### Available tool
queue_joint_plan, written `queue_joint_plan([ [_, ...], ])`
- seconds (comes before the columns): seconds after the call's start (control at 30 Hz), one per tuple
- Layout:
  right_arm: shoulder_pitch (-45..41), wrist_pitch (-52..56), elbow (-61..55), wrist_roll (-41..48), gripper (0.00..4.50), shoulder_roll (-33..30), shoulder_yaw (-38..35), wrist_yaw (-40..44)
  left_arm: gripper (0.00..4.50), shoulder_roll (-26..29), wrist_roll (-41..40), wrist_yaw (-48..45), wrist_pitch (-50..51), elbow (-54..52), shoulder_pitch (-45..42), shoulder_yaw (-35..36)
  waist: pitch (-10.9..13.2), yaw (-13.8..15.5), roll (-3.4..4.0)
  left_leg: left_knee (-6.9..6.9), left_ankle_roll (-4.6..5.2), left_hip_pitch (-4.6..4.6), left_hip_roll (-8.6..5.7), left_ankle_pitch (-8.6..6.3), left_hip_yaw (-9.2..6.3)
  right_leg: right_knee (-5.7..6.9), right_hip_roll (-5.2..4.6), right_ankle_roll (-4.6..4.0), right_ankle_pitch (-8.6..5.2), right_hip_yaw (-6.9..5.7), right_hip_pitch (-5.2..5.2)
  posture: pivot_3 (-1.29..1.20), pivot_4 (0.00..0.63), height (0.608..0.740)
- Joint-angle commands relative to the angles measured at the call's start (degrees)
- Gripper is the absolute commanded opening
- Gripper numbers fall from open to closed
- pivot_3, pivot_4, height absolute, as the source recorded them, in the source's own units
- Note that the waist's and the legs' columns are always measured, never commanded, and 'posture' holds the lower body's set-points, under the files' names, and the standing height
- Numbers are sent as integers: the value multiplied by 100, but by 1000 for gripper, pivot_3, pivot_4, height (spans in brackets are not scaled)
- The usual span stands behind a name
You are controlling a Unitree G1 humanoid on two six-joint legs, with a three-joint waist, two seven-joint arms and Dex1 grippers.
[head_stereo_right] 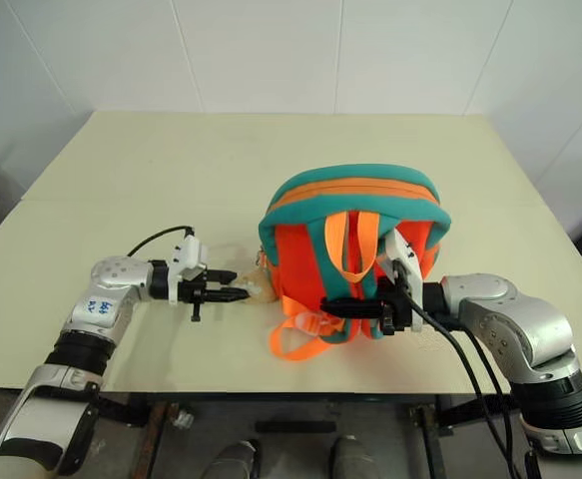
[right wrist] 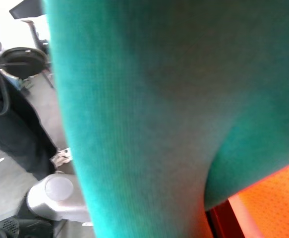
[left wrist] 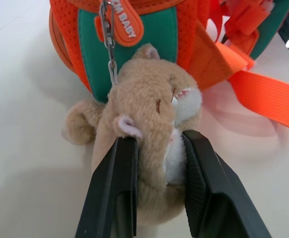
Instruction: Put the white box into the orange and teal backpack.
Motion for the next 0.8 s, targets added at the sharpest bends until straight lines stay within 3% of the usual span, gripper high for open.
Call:
queue_joint_plan([
  [0.03,96,-434,-16,-50,690,175,-563,-351,1066,119,-153,-42,336,-466,308,68,0,-13,0,0,0,1,0,-1,0,0,0,0,0,0,0,0,150,740],
  [0.07,143,-467,-38,13,977,145,-710,-330,1066,112,-358,76,629,-672,322,238,0,-14,1,-2,1,1,0,-1,0,0,0,0,0,0,0,0,150,740],
  [0.17,417,-453,-91,-43,2022,-168,-1096,-328,1818,246,-935,255,1381,-1416,504,688,1,-17,1,-2,1,-3,1,-1,-2,0,0,0,0,-2,-2,0,150,740],
  [0.4,1071,-738,-97,-144,4378,-759,-1851,-93,4069,1028,-1268,275,2056,-2491,1411,1175,2,-37,0,-7,5,3,4,-7,2,-3,-1,-7,-5,-2,-2,0,150,740],
  [0.43,1139,-710,-92,-52,4500,-784,-1986,-84,4421,1094,-1285,289,2077,-2504,1426,1227,2,-31,0,-6,5,3,4,-7,2,-3,0,-8,-5,-2,-1,0,150,740],
  [0.47,1272,-754,-73,-42,4500,-843,-2109,6,4465,1165,-1266,267,2044,-2474,1419,1255,2,-29,0,-6,5,4,4,-7,2,-5,0,-10,-6,-3,-1,0,150,740],
  [0.6,1493,-1016,6,-225,4500,-940,-2191,136,4465,1244,-1237,264,1963,-2359,1357,1270,2,-17,0,-5,8,3,5,-5,3,-30,-1,-73,-35,-3,11,0,150,740],
  [0.8,1784,-2587,1001,-1252,4500,-958,-2338,228,4465,1295,-1356,278,1970,-2696,1197,1363,3,-17,-1,-4,9,1,1,-6,9,-40,-5,-54,-25,-2,16,0,150,740],
])
